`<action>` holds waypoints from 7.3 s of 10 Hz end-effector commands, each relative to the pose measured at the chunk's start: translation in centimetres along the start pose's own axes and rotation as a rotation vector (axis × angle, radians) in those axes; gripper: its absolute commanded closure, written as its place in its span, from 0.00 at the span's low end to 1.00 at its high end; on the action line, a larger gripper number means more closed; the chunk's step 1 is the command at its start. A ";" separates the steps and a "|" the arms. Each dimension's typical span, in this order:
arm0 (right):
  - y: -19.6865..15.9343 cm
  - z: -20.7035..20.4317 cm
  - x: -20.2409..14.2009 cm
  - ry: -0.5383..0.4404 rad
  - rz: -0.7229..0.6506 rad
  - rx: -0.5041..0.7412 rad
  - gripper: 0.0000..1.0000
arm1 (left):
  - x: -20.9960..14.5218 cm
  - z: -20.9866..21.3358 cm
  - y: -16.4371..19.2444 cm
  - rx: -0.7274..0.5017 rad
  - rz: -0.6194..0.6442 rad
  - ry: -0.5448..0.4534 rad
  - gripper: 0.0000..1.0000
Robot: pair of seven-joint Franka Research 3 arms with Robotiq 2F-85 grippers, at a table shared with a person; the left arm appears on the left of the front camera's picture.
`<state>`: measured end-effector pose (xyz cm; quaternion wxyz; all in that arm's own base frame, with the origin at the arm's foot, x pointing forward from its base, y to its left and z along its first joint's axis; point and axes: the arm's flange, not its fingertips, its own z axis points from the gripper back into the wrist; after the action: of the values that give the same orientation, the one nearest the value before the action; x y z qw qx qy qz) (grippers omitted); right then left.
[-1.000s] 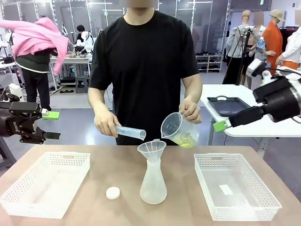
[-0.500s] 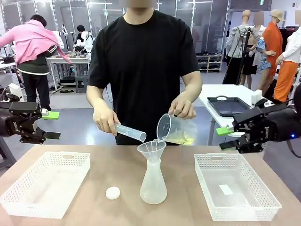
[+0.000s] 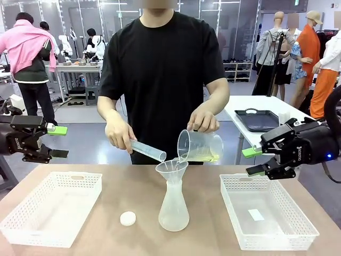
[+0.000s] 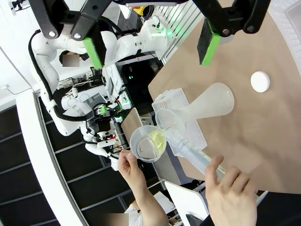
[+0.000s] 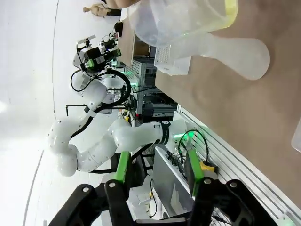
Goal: Prepare the solutions needed for the experiment.
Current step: Once the solution is in the Big flask , pick up the Plastic Funnel and place it back into the right Organizing basket.
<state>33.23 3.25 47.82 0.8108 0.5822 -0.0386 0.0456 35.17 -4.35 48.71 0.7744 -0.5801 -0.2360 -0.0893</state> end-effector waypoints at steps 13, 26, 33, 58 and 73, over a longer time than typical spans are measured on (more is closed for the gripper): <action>-0.1 -0.1 0.2 -0.009 0.004 -0.010 0.41 | 0.1 -0.2 0.0 -0.025 -0.017 -0.015 0.00; -0.1 -0.1 0.2 -0.009 0.004 -0.010 0.41 | 0.1 -0.2 0.0 -0.025 -0.017 -0.015 0.00; -0.1 -0.1 0.2 -0.009 0.004 -0.010 0.41 | 0.1 -0.2 0.0 -0.025 -0.017 -0.015 0.00; 9.9 -9.3 14.8 0.258 0.387 -0.793 0.41 | 0.1 -0.2 0.0 -0.025 -0.017 -0.015 0.00; 7.1 -21.9 23.5 0.630 0.356 -0.814 0.41 | 0.1 -0.2 0.0 -0.025 -0.017 -0.015 0.00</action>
<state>55.70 26.50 50.56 0.9159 0.1807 0.0841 0.3484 35.16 -4.36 48.72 0.7745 -0.5800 -0.2360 -0.0896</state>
